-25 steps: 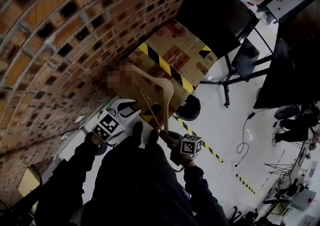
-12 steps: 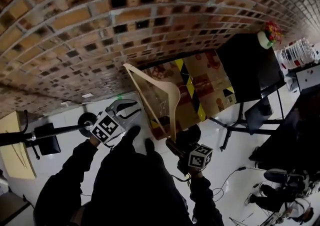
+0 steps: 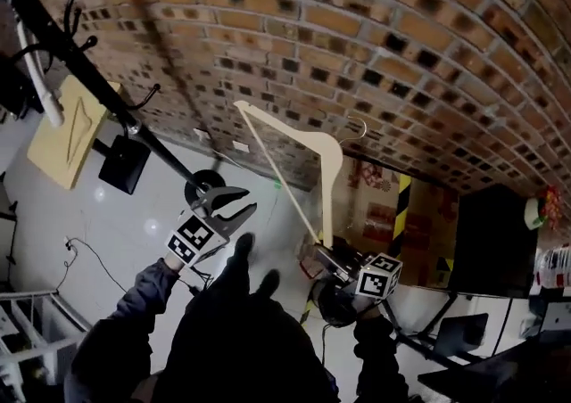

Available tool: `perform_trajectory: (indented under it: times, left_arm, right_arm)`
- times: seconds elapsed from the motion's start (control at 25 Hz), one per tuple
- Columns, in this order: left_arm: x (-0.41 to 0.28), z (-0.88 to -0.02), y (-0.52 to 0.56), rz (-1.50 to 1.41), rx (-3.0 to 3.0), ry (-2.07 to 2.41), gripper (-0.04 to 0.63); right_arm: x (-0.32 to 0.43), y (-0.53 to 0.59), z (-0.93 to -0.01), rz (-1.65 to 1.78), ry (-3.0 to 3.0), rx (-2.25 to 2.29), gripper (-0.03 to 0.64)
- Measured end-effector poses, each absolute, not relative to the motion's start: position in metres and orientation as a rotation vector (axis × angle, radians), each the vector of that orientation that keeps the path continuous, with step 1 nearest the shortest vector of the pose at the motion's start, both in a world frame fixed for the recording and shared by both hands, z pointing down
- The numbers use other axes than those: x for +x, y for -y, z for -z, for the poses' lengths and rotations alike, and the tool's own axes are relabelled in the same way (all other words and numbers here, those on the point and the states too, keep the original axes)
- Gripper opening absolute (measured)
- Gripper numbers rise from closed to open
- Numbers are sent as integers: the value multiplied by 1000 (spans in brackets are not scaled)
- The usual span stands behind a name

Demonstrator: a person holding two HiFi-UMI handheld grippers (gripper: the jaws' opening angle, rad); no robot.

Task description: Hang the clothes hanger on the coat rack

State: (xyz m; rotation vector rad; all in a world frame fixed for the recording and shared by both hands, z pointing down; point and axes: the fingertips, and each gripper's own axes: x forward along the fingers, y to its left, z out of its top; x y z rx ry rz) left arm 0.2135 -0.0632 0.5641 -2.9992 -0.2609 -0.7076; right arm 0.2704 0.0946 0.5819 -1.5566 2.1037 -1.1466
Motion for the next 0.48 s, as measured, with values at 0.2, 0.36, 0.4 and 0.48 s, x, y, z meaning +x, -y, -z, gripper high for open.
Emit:
perform_trajectory:
  times: [0.2, 0.36, 0.4, 0.48]
  left_arm:
    - [146, -519, 120, 579, -3027, -140, 117]
    - [88, -485, 153, 474, -3004, -374, 115]
    - [73, -479, 157, 456, -3002, -413, 114]
    - [44, -473, 163, 432, -3000, -465, 109]
  right_arm:
    - [249, -31, -547, 1126, -2358, -1330, 49]
    - [226, 20, -518, 1154, -2434, -1161, 49]
    - [220, 31, -512, 1170, -2424, -1127, 49]
    - [209, 49, -505, 1200, -2393, -1094, 49]
